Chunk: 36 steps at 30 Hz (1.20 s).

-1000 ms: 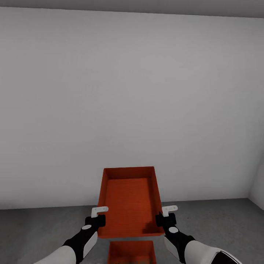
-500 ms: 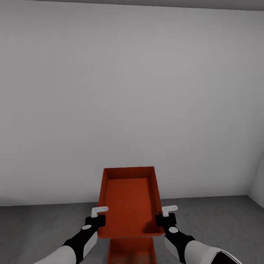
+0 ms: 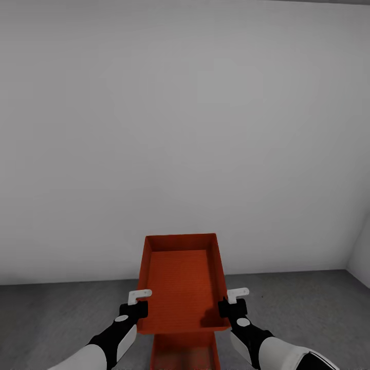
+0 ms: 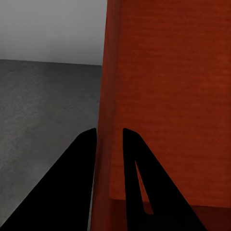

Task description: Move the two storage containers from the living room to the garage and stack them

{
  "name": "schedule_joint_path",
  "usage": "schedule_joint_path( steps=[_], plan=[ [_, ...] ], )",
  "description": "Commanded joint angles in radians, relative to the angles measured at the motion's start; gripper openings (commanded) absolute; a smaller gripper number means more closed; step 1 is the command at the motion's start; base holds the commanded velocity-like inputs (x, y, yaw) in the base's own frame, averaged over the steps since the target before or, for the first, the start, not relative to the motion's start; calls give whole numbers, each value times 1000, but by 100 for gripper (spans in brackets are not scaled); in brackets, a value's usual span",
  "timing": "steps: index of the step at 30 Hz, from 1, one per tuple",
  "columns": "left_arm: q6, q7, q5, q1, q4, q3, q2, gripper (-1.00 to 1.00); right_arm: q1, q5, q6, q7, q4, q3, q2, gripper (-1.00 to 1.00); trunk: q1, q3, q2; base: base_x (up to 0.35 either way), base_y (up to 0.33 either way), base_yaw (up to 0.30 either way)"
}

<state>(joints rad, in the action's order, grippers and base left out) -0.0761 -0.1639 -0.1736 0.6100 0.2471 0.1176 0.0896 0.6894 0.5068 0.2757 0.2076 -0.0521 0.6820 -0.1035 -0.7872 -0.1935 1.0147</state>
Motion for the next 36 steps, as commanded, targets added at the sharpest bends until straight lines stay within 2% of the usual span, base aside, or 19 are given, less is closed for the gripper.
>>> schedule_joint_path(
  steps=[1,36],
  plan=[
    [-44,-25,5,0,1,18,-8,-100,1,1,-4,0,-2,-76,-1,-100,0,-3,1,0,0,0],
    [-44,-25,5,0,1,19,-8,-100,1,1,-4,-1,-2,-77,-1,-100,0,-60,1,0,0,0]
  ],
)
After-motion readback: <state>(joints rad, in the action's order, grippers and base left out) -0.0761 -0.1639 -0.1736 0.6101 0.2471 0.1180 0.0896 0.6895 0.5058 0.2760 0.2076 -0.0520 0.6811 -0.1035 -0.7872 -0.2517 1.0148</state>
